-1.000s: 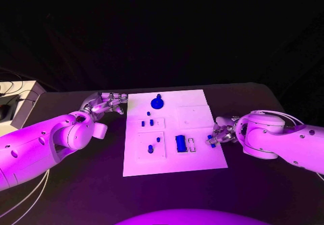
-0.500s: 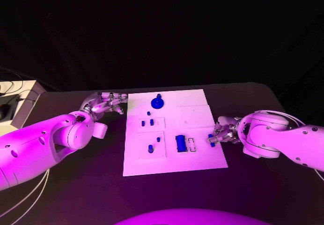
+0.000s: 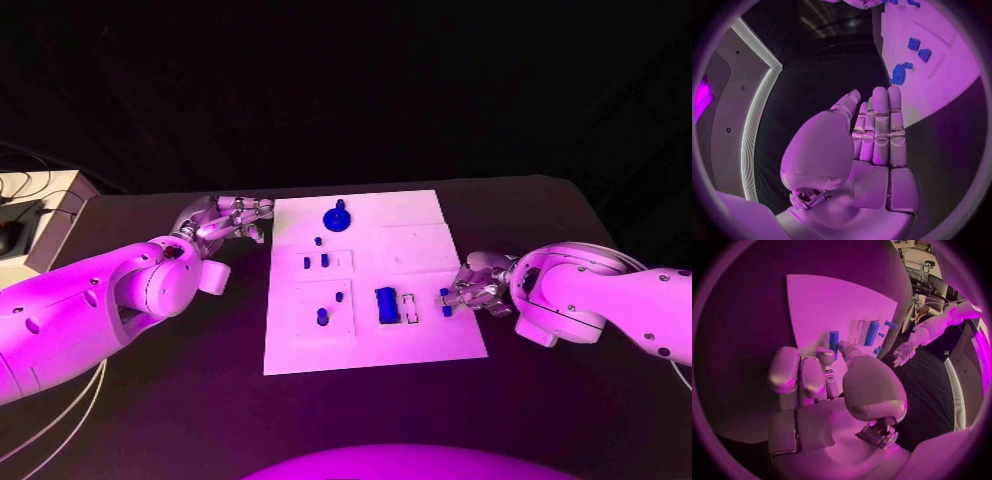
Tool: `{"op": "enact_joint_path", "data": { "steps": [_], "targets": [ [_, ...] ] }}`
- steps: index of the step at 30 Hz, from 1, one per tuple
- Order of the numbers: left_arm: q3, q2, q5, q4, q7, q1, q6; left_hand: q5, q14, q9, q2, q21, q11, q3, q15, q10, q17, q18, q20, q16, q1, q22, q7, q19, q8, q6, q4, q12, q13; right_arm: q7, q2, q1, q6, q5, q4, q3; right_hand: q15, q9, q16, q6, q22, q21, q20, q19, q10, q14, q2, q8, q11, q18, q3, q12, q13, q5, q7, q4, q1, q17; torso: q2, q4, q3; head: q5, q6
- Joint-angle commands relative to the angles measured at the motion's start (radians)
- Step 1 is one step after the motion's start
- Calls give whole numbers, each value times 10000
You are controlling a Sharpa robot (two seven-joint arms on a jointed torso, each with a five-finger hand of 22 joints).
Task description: Assemble the parts on the task board
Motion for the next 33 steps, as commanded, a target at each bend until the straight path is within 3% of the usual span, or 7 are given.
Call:
{"op": "enact_joint_path", "data": {
  "steps": [1, 8, 25, 33],
  "targets": [
    [7, 3, 45, 11, 14, -4, 84, 52, -37, 4, 73, -31, 0, 1, 40, -71, -9, 16, -2, -14, 54, 10, 29, 32, -15, -73, -66, 51, -12, 109, 3, 85, -121, 647, 214, 7, -6, 74, -59, 64, 1291, -45, 32, -59, 96, 6, 23, 62, -8, -101, 3035, -9, -5, 61, 27, -3071, -92, -12, 3, -7, 0, 3, -3],
    [7, 10, 45, 28, 11, -4, 96, 52, -37, 4, 73, -31, 0, 1, 40, -71, -9, 16, -2, -14, 54, 10, 29, 32, -15, -73, -66, 51, -12, 132, 239, 150, -123, 647, 416, 9, -8, 82, -71, 66, 1288, -55, 32, -62, 103, 4, 11, 72, -10, -99, 3014, -2, -5, 75, 22, -3080, -93, -24, 3, 0, -2, 12, -31],
    [7, -4, 45, 87, 17, -4, 107, 52, -40, 3, 69, -16, 2, 15, 40, -71, -11, 19, -1, -10, 41, 37, 32, 20, -15, -78, -101, 45, -12, 145, 926, 40, 12, 196, 155, -2, -7, 84, -76, 52, 1282, -77, 32, -72, 96, 7, 13, 80, -9, -98, 2954, -6, -14, 79, 21, -3057, -61, -30, -3, -3, -12, 17, -56],
    [7, -32, 45, 92, 0, -4, 104, 50, -40, 4, 68, -16, 4, 10, 42, -73, -12, 19, 0, -7, 19, 43, 34, 17, -15, -80, -101, 44, -12, 104, 1029, -84, 138, 41, 24, -10, -8, 80, -79, 46, 1285, -66, 33, -71, 99, 7, 11, 80, -11, -100, 2914, -1, -15, 70, 16, -3043, -47, -32, 4, 7, 2, 66, -87]
  ]
}}
